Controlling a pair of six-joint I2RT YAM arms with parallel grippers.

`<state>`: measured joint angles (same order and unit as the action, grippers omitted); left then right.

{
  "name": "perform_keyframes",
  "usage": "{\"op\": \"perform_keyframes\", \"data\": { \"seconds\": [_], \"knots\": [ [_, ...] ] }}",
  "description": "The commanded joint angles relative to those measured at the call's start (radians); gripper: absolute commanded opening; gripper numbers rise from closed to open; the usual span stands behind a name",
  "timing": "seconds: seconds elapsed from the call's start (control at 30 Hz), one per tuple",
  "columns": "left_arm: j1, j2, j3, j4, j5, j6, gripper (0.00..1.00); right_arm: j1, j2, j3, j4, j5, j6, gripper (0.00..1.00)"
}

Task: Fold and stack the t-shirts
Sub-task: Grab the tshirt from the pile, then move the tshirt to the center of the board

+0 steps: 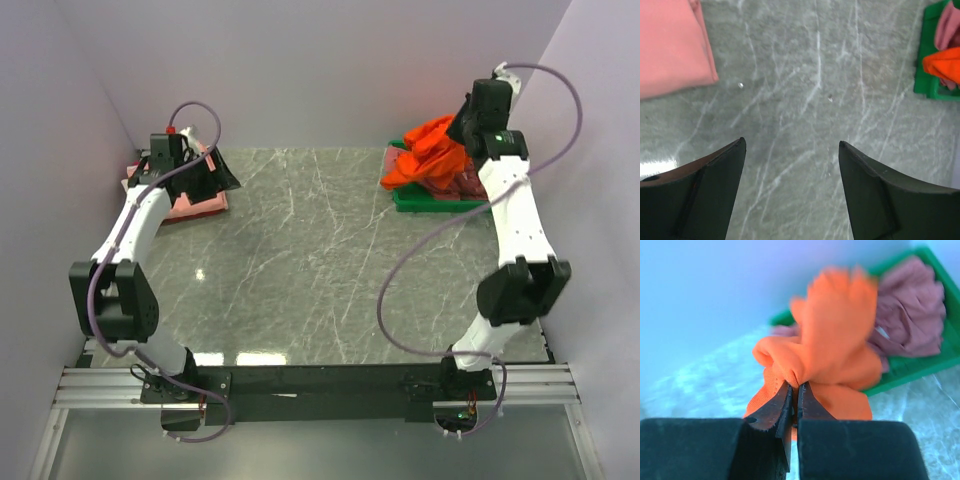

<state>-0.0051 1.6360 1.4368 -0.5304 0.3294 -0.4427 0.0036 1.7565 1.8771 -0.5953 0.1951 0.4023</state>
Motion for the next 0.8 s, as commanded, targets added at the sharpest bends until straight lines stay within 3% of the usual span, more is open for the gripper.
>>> {"op": "perform_keyframes", "data": {
  "seconds": [0.0,0.23,0.4,0.67,0.77],
  "knots": [
    [0.002,-0.128,-0.058,0.052,0.053,-0.001,0.80,0.052,-0.161,-0.003,0.022,0.024,-0.042,0.00],
    [0.002,-0.289,-0.179,0.037,0.043,0.018,0.80,0.196,-0.374,-0.004,0.026,0.010,-0.095,0.00],
    [0.002,-0.353,-0.200,0.014,0.037,0.032,0.80,0.380,-0.454,-0.007,-0.004,-0.026,-0.057,0.00],
    [0.002,-0.396,-0.179,-0.006,0.011,0.035,0.80,0.532,-0.541,-0.130,0.052,-0.166,0.174,0.00],
    [0.002,-0.415,-0.176,-0.031,-0.009,0.042,0.80,0.524,-0.619,-0.290,0.040,-0.065,0.266,0.00]
  ]
}}
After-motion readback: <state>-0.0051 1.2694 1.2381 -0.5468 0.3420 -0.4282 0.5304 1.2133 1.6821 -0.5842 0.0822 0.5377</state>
